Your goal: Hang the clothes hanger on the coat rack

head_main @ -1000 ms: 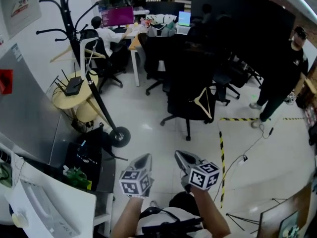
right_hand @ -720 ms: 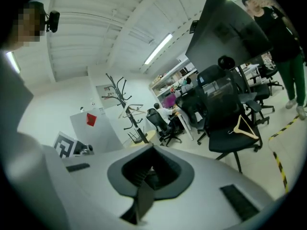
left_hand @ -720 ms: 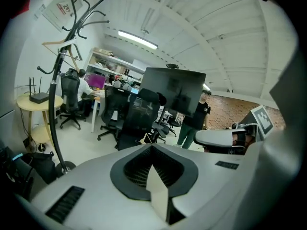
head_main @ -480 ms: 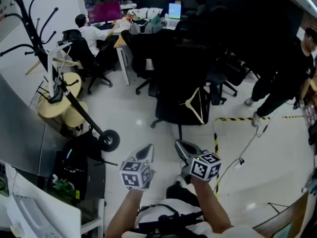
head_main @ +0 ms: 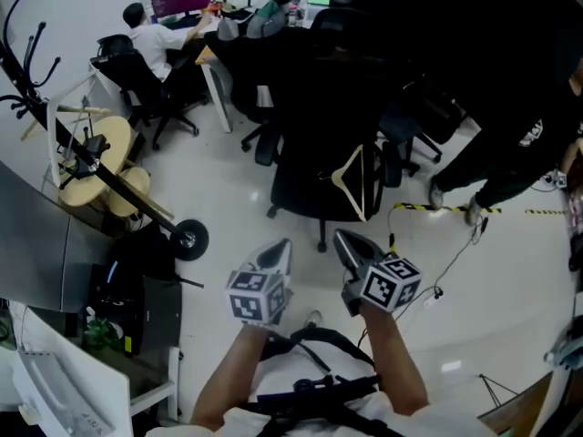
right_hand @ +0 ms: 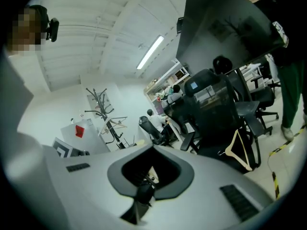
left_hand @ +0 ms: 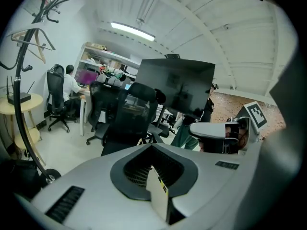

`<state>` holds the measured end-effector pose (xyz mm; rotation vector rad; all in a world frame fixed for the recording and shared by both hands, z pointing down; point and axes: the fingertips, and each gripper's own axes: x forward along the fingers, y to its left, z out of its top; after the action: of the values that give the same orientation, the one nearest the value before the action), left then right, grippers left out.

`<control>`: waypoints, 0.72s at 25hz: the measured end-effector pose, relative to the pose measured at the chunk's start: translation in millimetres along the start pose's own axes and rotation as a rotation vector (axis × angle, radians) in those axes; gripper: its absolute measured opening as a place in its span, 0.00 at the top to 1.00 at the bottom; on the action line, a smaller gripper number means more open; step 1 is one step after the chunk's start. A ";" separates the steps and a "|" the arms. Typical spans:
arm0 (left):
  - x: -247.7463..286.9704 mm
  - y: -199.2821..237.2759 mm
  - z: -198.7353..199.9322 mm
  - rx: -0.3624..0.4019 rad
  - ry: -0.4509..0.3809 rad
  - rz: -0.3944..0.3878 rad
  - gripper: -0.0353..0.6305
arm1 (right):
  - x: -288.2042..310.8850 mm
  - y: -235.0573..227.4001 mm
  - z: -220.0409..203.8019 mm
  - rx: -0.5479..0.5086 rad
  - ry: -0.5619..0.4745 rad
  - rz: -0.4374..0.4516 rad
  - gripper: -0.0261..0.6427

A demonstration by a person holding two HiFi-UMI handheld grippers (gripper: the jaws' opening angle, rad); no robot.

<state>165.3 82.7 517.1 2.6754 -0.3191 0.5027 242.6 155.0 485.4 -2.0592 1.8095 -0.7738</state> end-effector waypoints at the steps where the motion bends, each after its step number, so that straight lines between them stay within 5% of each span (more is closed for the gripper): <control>1: 6.8 -1.6 -0.2 0.002 0.010 -0.006 0.95 | 1.4 -6.6 1.1 0.005 0.002 -0.005 0.94; 12: 77.8 33.9 2.7 0.018 0.069 -0.081 0.95 | 53.2 -67.1 -14.8 0.103 0.029 -0.081 0.94; 18: 136.7 56.3 35.3 0.028 0.114 -0.130 0.95 | 100.1 -107.7 19.0 0.118 0.028 -0.135 0.93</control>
<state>283.8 -2.7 559.2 2.6590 -0.1046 0.6199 348.3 72.8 549.0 -2.1198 1.6107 -0.9261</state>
